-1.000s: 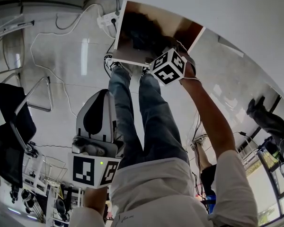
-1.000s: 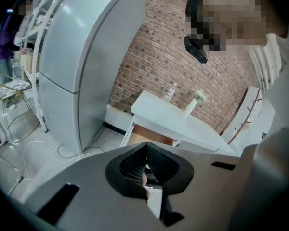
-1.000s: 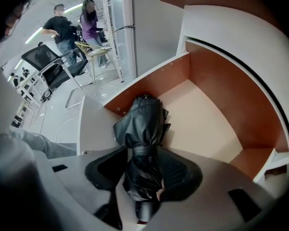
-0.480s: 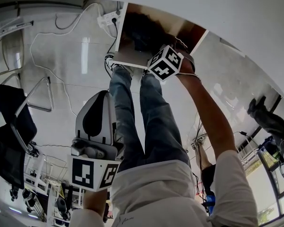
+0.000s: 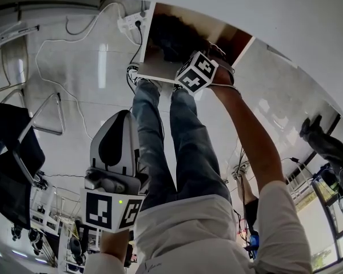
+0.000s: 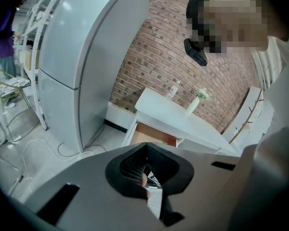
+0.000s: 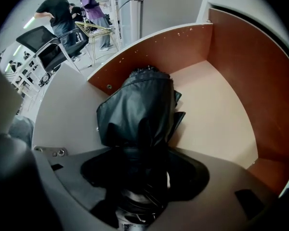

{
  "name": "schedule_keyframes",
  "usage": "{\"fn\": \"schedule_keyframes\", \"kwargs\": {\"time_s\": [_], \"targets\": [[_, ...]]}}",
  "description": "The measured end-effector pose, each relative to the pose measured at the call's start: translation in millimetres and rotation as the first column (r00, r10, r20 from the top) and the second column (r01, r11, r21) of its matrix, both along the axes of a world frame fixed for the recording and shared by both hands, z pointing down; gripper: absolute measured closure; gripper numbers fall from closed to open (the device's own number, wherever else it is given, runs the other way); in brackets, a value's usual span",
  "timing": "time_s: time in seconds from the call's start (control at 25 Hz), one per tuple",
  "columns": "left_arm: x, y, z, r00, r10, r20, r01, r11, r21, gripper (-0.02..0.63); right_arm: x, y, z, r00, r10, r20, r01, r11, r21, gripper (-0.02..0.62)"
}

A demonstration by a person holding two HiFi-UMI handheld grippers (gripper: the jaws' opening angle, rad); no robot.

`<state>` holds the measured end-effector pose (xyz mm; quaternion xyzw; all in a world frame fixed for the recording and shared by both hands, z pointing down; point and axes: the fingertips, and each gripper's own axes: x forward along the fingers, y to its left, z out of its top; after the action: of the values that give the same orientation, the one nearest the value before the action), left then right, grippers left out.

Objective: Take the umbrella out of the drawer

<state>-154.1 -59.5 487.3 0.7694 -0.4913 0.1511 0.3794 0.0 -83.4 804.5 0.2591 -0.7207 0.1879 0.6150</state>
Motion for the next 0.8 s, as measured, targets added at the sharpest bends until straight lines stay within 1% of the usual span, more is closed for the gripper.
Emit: {"fn": "schedule_keyframes", "kwargs": {"time_s": [0.28,0.44,0.8], "targets": [[-3.1,-3.2,3.9,1.000,0.000,-0.001,0.000,1.000,0.000,0.589,-1.3,-7.0,16.0,1.000,0.019,-0.014,-0.019,1.000,-0.023,0.305],[-3.3,-1.3,3.1,1.000,0.002,0.001,-0.002,1.000,0.000,0.589,-1.2,-6.2,14.6,1.000,0.023,-0.011,-0.023,1.000,-0.015,0.322],[-4.4,3.0,-1.6,1.000,0.008,0.002,-0.008,1.000,0.012,0.589,-2.2,-2.9,8.5,0.999,0.041,0.010,-0.040,0.999,-0.035,0.331]]}}
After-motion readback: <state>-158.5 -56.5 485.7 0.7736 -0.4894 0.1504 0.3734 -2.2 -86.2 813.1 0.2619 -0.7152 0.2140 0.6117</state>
